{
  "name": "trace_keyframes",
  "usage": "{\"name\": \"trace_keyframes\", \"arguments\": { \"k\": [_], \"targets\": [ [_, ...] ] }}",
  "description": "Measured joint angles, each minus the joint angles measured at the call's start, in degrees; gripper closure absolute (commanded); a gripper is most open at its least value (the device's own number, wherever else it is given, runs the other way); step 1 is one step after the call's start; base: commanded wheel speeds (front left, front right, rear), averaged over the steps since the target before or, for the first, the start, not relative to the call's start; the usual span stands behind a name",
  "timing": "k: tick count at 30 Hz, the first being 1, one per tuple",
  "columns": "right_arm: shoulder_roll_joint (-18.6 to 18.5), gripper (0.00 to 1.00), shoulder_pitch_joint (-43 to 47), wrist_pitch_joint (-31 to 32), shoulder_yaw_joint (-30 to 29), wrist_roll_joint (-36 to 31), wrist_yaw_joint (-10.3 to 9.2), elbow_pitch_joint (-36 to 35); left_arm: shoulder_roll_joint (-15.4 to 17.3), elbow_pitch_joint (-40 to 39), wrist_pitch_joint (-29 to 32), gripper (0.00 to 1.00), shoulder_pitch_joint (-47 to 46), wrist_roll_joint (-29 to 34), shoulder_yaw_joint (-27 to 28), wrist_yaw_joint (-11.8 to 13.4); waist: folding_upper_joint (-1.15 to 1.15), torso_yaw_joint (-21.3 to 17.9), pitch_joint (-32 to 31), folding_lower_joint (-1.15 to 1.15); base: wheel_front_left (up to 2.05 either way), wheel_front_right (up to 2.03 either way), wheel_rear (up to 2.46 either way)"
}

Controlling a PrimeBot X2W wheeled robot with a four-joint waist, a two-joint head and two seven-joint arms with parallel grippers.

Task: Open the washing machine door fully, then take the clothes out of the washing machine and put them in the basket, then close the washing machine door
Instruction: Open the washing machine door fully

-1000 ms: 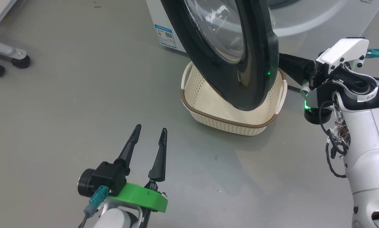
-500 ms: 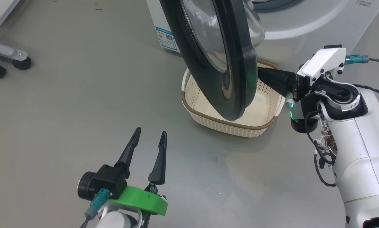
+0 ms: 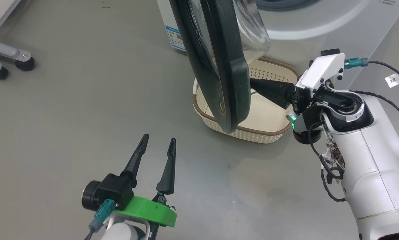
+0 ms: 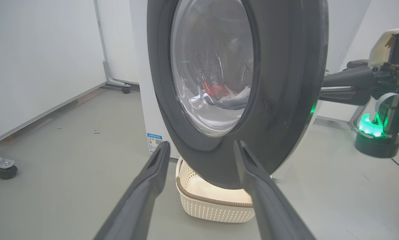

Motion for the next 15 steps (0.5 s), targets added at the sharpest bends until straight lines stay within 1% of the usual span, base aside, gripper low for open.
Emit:
{"name": "trace_keyframes", "arguments": {
  "k": [7,15],
  "targets": [
    [0.07,1.00,0.43,-0.02,1.57,1.64,0.00,-0.87,0.00,-0.38,0.00,0.00,0.03,0.00,-0.02,0.00,0.00,0.31,0.30,0.00,0.00,0.00,0.00],
    [0.13,1.00,1.02,-0.13,5.08,5.08,0.00,-2.52,0.00,-0.45,0.00,0.00,0.03,0.00,-0.02,0.00,0.00,0.54,0.70,0.00,0.00,0.00,0.00]
  ]
}}
